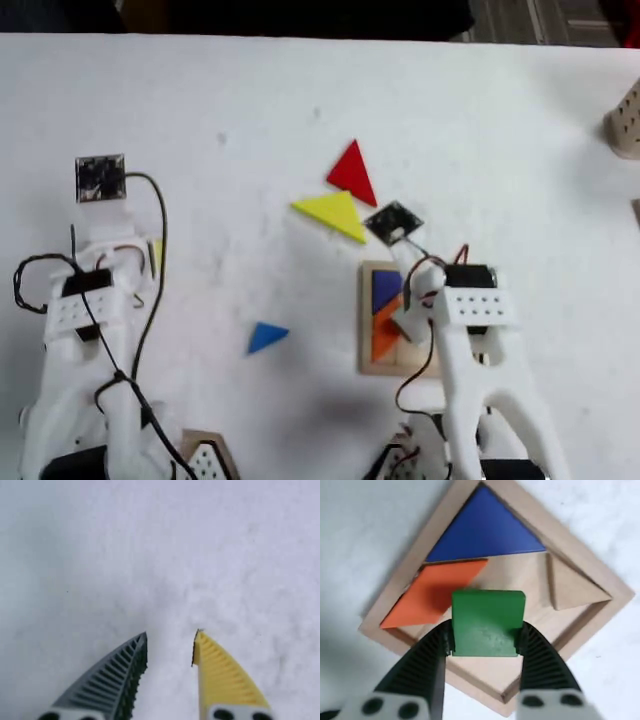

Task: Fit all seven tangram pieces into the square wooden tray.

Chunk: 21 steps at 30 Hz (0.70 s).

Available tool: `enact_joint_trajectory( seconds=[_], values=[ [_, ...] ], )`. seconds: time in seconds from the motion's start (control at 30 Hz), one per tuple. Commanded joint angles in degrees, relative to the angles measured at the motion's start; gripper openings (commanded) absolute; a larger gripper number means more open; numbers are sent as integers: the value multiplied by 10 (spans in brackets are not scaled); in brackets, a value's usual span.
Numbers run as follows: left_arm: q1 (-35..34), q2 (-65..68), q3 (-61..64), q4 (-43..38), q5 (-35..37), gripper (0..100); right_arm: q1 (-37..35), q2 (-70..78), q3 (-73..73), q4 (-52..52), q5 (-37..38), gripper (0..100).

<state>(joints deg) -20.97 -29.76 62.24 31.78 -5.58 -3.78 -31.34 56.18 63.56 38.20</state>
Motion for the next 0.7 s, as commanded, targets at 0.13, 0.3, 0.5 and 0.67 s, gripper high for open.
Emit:
enact_joint_trajectory(
  seconds=[0.13,0.3,0.5,0.67],
  values=[
    [3,0,-4,-11,-6,181,29,-16,-3,5,29,35],
    [3,0,-4,-11,-6,181,44,-16,1,24,34,35],
    [3,0,-4,-11,-6,181,58,-16,4,0,34,39],
    [3,0,-4,-11,-6,181,58,-15,4,-22,31,145]
  ],
)
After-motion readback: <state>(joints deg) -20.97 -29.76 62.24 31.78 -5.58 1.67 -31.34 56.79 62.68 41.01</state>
